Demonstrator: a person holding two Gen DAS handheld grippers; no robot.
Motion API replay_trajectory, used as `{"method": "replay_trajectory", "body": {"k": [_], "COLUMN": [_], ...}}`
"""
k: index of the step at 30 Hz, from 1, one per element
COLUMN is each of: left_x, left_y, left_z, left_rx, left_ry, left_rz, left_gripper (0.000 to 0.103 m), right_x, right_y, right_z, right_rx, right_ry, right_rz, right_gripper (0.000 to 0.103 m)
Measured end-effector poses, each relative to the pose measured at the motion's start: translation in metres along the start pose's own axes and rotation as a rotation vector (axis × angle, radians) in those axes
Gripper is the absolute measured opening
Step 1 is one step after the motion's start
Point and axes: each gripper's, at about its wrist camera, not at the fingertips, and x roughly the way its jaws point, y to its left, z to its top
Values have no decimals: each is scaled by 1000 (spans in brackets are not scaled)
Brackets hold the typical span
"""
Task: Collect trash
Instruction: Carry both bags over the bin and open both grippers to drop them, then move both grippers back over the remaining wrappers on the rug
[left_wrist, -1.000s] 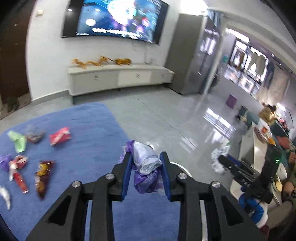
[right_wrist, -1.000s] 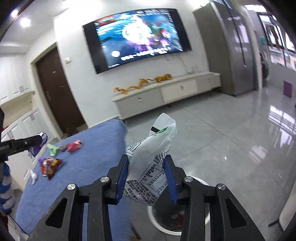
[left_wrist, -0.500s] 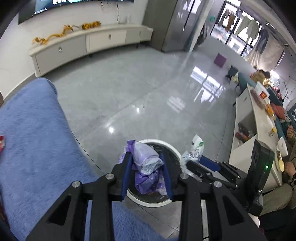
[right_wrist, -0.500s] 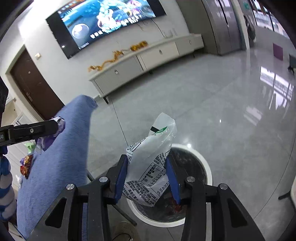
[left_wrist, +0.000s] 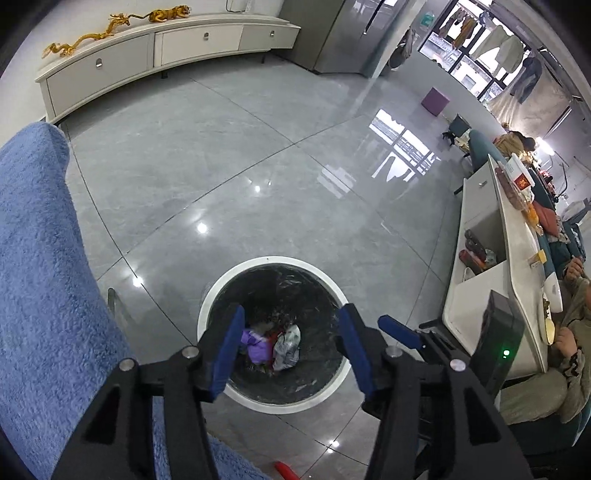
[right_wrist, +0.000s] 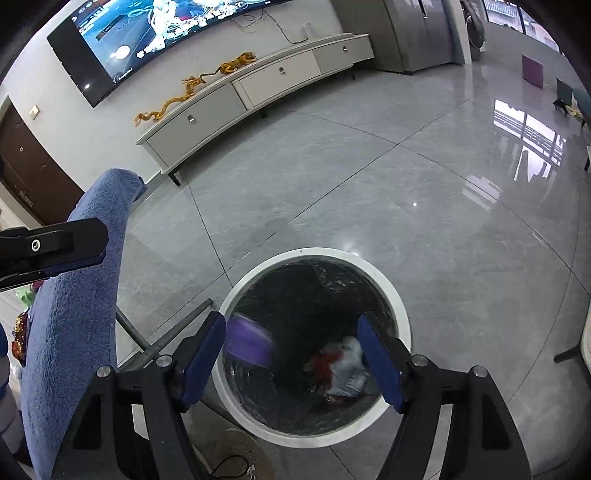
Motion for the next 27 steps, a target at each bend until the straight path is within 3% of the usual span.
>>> {"method": "replay_trajectory", "body": {"k": [6,11,18,27], "left_x": [-23,-65,-159,-267], "left_y": [-6,-2,27,87], "left_z": [-7,-16,-32,-75], "left_rx": [21,22,-34,-136], "left_ry": [-39,-126,-332,-485], "left_rz": [91,145,251,387], "left_gripper": [52,52,52,52], "right_x": [-34,-73,-132,-185], "right_y": [0,10,48,127], "right_z": [2,11,20,21], "right_rx": [20,22,-55,-226], "right_ry": [-73,-159,-277,-367], "right_rz": [-12,-8,29,101], "right_gripper": [72,72,72,72]}}
